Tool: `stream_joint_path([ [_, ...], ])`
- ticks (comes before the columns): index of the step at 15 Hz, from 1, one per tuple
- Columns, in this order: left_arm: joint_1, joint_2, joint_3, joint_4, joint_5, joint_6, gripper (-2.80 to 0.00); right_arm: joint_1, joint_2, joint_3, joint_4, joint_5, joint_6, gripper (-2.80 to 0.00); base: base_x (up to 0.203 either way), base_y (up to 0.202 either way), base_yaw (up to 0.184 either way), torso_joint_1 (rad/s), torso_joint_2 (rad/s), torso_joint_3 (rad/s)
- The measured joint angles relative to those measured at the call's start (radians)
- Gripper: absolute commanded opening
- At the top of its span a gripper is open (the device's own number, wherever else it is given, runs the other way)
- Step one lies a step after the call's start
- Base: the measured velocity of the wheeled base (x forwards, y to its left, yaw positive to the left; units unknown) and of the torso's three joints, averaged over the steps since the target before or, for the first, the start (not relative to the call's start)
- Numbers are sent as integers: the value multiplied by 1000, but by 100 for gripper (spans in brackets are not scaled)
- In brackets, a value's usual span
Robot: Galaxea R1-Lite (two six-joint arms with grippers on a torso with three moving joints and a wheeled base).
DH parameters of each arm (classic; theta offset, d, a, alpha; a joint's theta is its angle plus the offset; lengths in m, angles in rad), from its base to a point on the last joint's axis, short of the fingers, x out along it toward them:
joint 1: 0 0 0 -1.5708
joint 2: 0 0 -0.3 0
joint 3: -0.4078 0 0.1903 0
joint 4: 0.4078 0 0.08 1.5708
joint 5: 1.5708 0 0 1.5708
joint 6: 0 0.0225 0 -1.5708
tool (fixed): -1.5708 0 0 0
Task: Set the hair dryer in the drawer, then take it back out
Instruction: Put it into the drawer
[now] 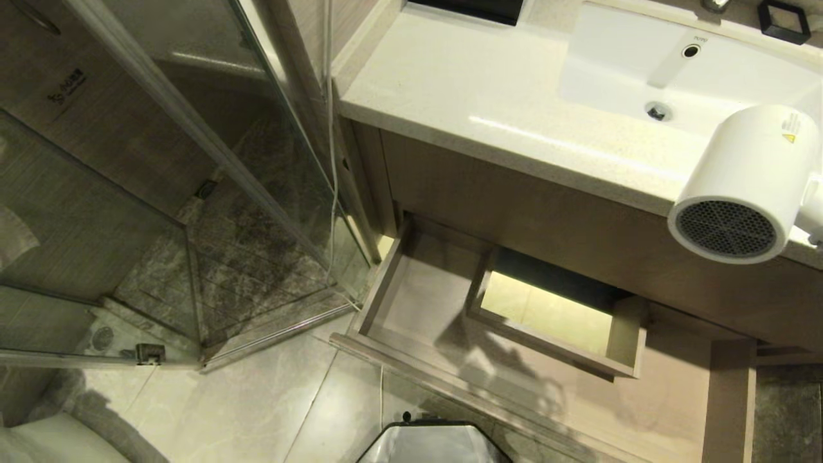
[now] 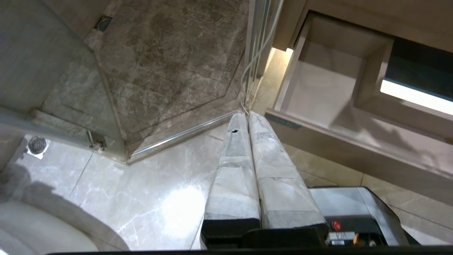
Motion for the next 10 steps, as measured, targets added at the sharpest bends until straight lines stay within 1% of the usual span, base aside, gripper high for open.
stream_joint_path([
  [4,0,0,0,0,0,0,-280,-33,-47,25,1,0,-1,-280,0,0,0,-226,-35,-274],
  [10,0,0,0,0,0,0,-280,-43,-91,57,0,0,0,-280,0,0,0,-190,-114,-303],
])
